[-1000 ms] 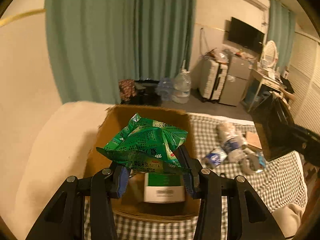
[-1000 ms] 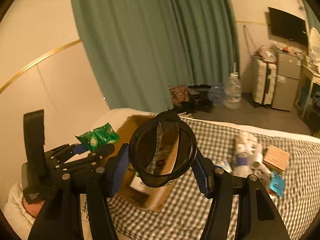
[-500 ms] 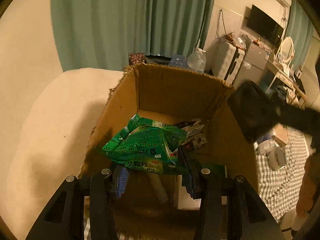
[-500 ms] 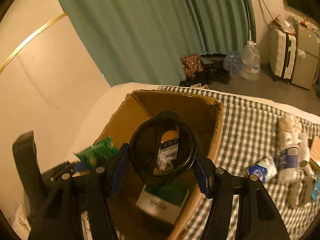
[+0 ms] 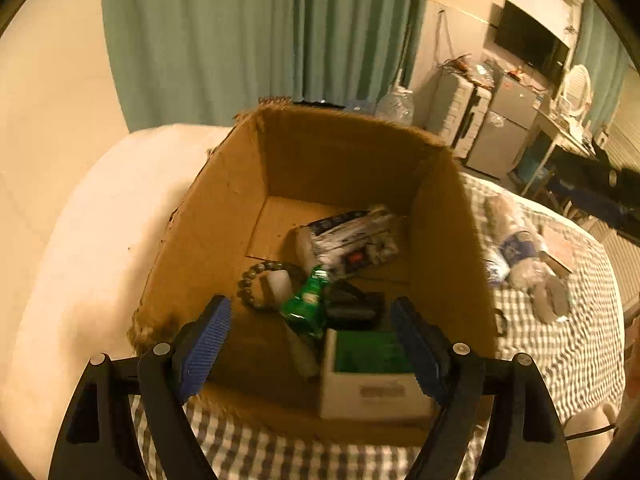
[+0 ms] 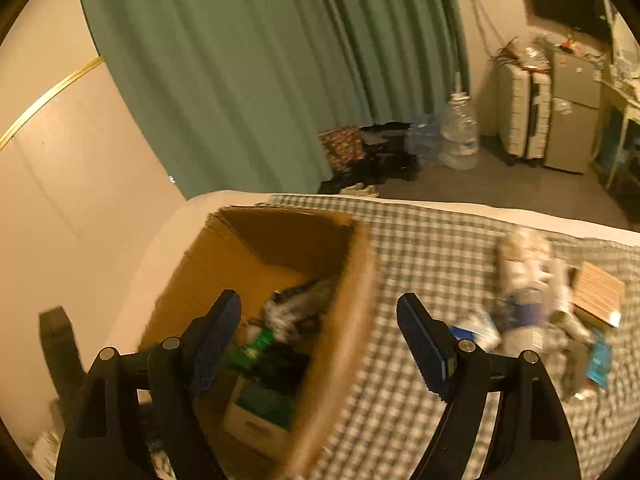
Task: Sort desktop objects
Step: 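Grasp the black hair tie with the left gripper while the right grips the white tape roll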
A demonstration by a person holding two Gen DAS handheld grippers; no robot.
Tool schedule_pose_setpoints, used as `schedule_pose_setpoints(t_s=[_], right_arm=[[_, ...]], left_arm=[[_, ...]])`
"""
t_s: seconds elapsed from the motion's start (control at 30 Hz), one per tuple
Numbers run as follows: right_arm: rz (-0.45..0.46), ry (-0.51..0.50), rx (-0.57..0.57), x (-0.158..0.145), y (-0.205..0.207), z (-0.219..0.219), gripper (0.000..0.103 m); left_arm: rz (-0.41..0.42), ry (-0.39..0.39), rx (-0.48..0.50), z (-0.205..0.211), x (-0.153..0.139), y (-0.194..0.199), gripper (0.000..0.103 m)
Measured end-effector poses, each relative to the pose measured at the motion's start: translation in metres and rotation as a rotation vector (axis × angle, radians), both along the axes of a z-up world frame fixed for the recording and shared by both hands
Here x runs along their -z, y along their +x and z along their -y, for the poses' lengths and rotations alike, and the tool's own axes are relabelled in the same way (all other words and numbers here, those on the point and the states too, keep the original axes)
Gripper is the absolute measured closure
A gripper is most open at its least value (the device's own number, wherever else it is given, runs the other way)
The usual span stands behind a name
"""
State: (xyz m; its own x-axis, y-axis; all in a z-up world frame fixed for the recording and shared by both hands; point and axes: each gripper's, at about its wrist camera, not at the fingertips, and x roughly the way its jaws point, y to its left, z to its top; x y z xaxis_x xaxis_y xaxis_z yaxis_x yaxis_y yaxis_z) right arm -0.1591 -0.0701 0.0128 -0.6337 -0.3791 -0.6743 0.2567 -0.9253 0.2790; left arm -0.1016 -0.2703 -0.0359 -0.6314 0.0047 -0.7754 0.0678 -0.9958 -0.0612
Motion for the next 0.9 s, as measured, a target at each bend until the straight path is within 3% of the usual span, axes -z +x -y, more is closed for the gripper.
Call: schedule_pose_setpoints(t_s=[0.07, 0.2, 0.33, 0.5, 0.73, 0.9], right_arm=[[-0.01, 0.014, 0.034, -0.006, 0.02, -0.023, 0.023], [-0.031, 0.023, 0.107, -0.019, 0.055, -0.071, 0.023], [-0.049, 0.042, 0.177, -0.029, 0.087, -0.123, 0.023], [-0.042, 0.084, 0.248, -0.02, 0.111, -0.17, 0.018], [-0.039, 0.113, 0.284, 0.025, 0.124, -0.22, 0.011], [0.064, 0.061, 0.297, 0.07, 0.112, -0.233, 0.007]], left_arm=[[-0.03, -0.005, 0.016, -0.012, -0.013, 0.012, 0.009], [-0.111, 0.004, 0.055, -0.048, -0.044, 0.036, 0.008], [-0.135, 0.024, 0.089, -0.091, -0.05, 0.051, 0.004], [-0.117, 0.014, 0.109, -0.149, -0.028, 0.053, 0.0], [-0.09, -0.059, 0.187, -0.224, 0.025, 0.047, 0.0], [-0.059, -0.146, 0.201, -0.255, 0.065, 0.034, 0.0]])
